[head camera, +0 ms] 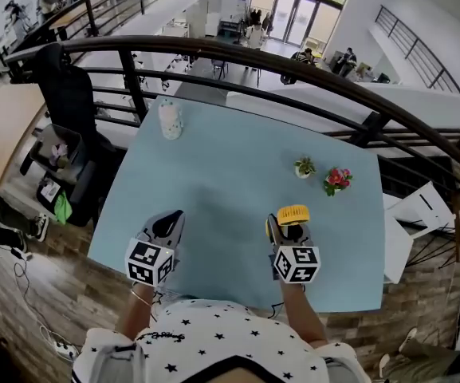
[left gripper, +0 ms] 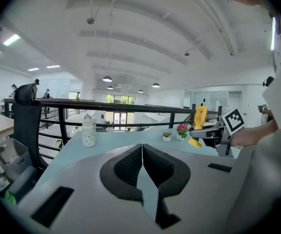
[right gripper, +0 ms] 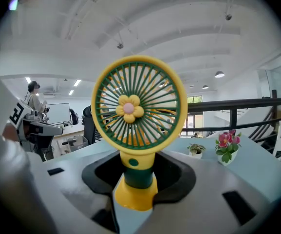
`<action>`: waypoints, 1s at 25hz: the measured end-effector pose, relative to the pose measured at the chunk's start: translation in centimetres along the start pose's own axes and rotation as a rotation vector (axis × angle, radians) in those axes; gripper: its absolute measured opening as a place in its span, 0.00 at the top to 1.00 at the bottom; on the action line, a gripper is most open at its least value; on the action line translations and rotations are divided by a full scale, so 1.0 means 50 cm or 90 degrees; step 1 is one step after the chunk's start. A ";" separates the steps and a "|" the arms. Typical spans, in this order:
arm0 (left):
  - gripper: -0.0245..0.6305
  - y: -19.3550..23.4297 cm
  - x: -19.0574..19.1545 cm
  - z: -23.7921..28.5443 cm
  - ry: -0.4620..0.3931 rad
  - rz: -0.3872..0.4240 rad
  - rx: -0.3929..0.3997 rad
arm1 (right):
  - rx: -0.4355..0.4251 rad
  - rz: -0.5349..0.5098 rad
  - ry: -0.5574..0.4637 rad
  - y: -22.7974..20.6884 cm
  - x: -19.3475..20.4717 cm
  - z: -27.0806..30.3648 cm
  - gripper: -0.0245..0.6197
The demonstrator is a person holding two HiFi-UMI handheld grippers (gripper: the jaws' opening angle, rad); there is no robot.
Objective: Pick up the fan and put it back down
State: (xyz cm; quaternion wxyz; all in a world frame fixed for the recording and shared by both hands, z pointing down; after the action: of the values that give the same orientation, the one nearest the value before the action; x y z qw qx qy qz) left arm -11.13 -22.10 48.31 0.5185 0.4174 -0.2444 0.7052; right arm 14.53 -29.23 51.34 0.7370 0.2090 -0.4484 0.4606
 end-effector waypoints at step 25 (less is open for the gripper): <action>0.92 0.056 0.054 -0.076 0.023 -0.028 -0.108 | 0.007 -0.033 0.098 0.010 0.159 0.159 0.69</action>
State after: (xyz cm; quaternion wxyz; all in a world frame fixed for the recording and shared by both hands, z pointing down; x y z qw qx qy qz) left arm -15.34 -18.67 48.82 0.5716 0.3649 -0.2846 0.6776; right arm 11.78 -30.79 62.14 0.7795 0.1886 -0.3826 0.4587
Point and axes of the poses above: the fingertips, and each gripper's own axes: z forward along the fingers, y to its left, x out of its underside, the point moved 1 cm from there along -z, backward along the fingers, and after that the axes turned 12 degrees about y, right-handed, at the moved point
